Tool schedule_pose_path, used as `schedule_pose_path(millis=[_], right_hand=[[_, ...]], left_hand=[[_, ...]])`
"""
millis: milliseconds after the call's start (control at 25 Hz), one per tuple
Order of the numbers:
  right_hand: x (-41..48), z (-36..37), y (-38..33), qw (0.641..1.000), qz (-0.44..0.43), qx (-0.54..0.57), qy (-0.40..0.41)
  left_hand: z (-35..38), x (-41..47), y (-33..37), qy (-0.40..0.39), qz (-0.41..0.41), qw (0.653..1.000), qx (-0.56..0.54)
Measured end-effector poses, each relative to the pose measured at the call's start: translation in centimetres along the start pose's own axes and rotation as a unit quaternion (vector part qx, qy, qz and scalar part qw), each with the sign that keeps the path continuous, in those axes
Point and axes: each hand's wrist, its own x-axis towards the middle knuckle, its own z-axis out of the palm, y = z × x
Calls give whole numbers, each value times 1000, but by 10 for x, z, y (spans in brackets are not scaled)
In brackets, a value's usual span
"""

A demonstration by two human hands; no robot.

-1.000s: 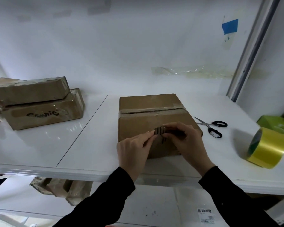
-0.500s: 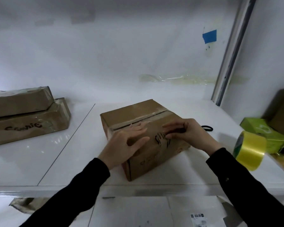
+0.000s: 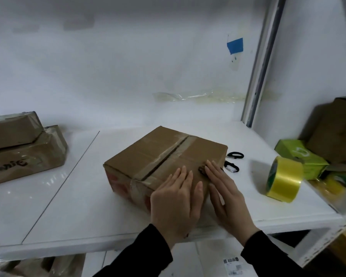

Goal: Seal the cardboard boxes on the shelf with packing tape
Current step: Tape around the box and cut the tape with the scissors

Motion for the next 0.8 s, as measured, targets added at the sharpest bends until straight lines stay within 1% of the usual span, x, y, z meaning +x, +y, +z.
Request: schedule_pose_path(millis=[120, 160, 240, 280, 320, 400, 520, 680, 800], right_hand=[[-3, -14, 11, 998, -47, -28, -11], [-2, -17, 12, 998, -53, -28, -14], [2, -19, 13, 998, -59, -31, -22], [2, -19, 12, 997, -62, -34, -26], [2, -20, 12, 997, -64, -36, -30], [1, -21, 12, 997, -62, -36, -36], [-2, -19, 10, 998, -44, -24, -25], [-5, -15, 7, 1000, -6, -25, -10], [-4, -14, 6, 999, 8, -31, -1]], left_hand=[[-20, 30, -15, -34, 30, 999, 5], [-24, 41, -24, -68, 55, 996, -11], [-21, 56, -37, -169, 106, 977, -74], [-17, 58, -40, -207, 114, 966, -106], [-13, 59, -41, -221, 114, 960, -126], [-9, 57, -41, -225, 111, 958, -141], [-7, 56, -43, -235, 121, 956, -129], [-5, 59, -41, -272, 122, 946, -127], [-4, 60, -41, -272, 119, 947, -124]])
